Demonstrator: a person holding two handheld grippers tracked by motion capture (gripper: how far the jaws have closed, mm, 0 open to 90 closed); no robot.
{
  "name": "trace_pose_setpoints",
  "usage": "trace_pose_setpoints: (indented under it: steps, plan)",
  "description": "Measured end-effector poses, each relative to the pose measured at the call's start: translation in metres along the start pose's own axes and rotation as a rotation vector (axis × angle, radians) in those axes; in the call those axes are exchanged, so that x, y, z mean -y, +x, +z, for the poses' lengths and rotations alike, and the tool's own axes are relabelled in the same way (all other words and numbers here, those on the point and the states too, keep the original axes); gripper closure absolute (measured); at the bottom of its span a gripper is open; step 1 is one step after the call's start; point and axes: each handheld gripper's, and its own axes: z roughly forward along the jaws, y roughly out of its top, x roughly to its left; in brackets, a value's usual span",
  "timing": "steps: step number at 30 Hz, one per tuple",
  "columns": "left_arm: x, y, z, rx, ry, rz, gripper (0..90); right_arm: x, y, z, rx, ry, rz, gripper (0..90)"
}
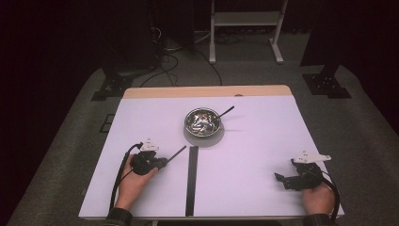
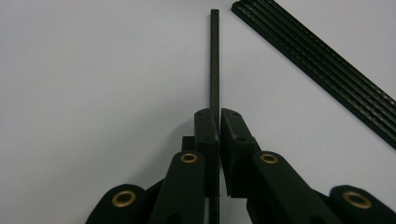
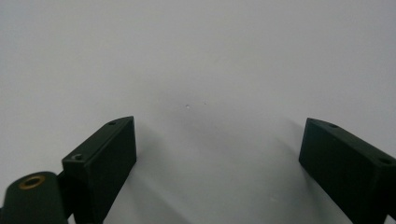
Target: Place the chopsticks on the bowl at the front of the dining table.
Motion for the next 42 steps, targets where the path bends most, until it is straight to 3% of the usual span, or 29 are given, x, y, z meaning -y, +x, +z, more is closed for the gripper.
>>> trace_pose_setpoints:
  steps: [12, 21, 42]
  plan:
    - [-0.002, -0.002, -0.001, -0.006, 0.011, -0.013, 86.7, 0.0, 0.0, 0.0, 0.0, 0.0, 0.0, 9.4]
    - [-0.006, -0.003, -0.009, -0.001, -0.011, -0.02, 86.7, 0.0, 0.0, 0.0, 0.0, 0.0, 0.0, 9.4]
    - [-0.034, -0.005, -0.028, 0.008, -0.045, -0.022, 86.7, 0.0, 0.0, 0.0, 0.0, 0.0, 0.0, 9.4]
